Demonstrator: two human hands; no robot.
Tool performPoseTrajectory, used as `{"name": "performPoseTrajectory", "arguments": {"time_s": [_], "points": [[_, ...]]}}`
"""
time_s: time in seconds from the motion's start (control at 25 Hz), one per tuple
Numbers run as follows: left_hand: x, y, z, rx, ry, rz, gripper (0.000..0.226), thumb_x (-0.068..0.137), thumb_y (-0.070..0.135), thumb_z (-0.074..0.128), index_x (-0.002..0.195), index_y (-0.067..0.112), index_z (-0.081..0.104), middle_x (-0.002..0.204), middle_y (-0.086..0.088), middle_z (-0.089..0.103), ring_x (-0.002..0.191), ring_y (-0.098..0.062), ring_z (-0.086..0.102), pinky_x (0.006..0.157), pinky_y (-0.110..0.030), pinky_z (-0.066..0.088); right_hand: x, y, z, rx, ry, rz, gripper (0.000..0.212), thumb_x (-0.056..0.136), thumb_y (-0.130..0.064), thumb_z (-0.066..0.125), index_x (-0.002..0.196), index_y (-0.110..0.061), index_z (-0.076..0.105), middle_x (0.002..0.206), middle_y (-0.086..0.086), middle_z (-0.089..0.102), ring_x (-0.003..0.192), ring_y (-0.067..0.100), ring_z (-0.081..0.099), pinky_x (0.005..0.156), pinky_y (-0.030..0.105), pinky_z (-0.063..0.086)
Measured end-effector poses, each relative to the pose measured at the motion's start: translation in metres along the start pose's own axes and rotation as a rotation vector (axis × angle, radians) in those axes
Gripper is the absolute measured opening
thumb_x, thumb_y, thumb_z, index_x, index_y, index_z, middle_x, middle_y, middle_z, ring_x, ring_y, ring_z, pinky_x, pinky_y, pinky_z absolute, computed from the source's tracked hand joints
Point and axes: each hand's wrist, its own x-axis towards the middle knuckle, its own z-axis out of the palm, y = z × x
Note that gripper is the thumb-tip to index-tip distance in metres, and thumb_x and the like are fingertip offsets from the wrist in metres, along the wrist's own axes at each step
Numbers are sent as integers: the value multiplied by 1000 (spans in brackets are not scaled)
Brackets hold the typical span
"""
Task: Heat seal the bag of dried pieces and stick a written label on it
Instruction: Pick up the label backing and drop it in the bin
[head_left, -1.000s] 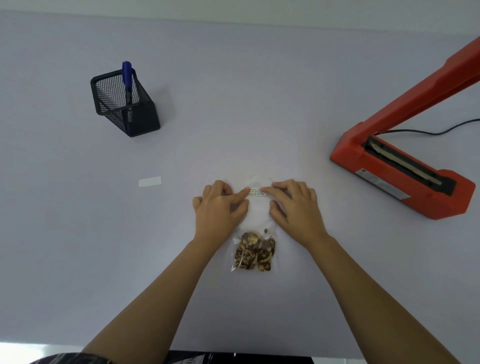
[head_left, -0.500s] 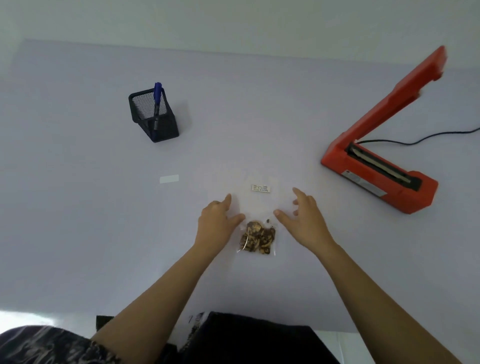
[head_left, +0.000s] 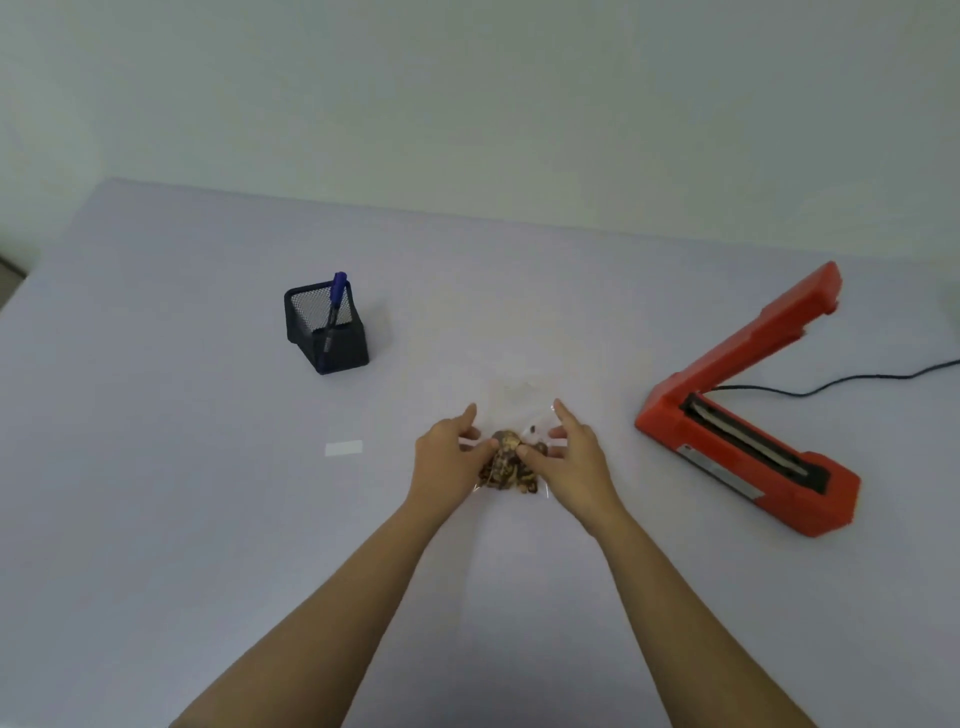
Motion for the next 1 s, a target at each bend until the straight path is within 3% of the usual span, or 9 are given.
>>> {"name": "performPoseTrajectory", "arguments": {"time_s": [0.32, 0.56, 0.72, 0.88, 1.0], "points": [[137, 63, -35, -86, 78, 67, 56, 87, 20, 65, 138, 17, 44, 108, -1, 57, 92, -19, 59, 88, -37, 53, 137, -82, -4, -3, 24, -145, 79, 82, -22, 68, 146, -23, 20, 113, 4, 41, 97, 17, 51, 80, 24, 41], [210, 60, -28, -150, 25, -57, 58, 84, 21, 68, 137, 17, 47, 97, 5, 55, 99, -22, 59, 92, -40, 52, 205, -88, 4, -48, -29, -30, 83, 82, -27, 68, 146, -20, 17, 118, 7, 39, 104, 18, 48, 90, 29, 44], [238, 56, -17, -94, 6, -84, 53, 86, 18, 64, 136, 15, 48, 95, 2, 57, 93, -17, 56, 86, -26, 48, 231, -80, 8, -78, -26, 43, 79, 82, -26, 68, 145, -15, 21, 121, 12, 40, 100, 17, 45, 90, 27, 41], [257, 62, -12, -44, 2, -64, 52, 87, 19, 63, 137, 14, 47, 96, 1, 56, 93, -15, 53, 81, -21, 42, 249, -78, 7, -28, -1, 72, 85, 81, -31, 69, 146, -13, 18, 129, 13, 40, 115, 21, 45, 91, 25, 37], [263, 67, -11, 39, -6, -34, 50, 89, 20, 59, 136, 12, 46, 95, 0, 55, 97, -18, 54, 89, -26, 45, 254, -80, 6, -43, 5, 82, 84, 81, -37, 67, 146, -13, 19, 132, 12, 40, 121, 22, 44, 92, 25, 37]]}}
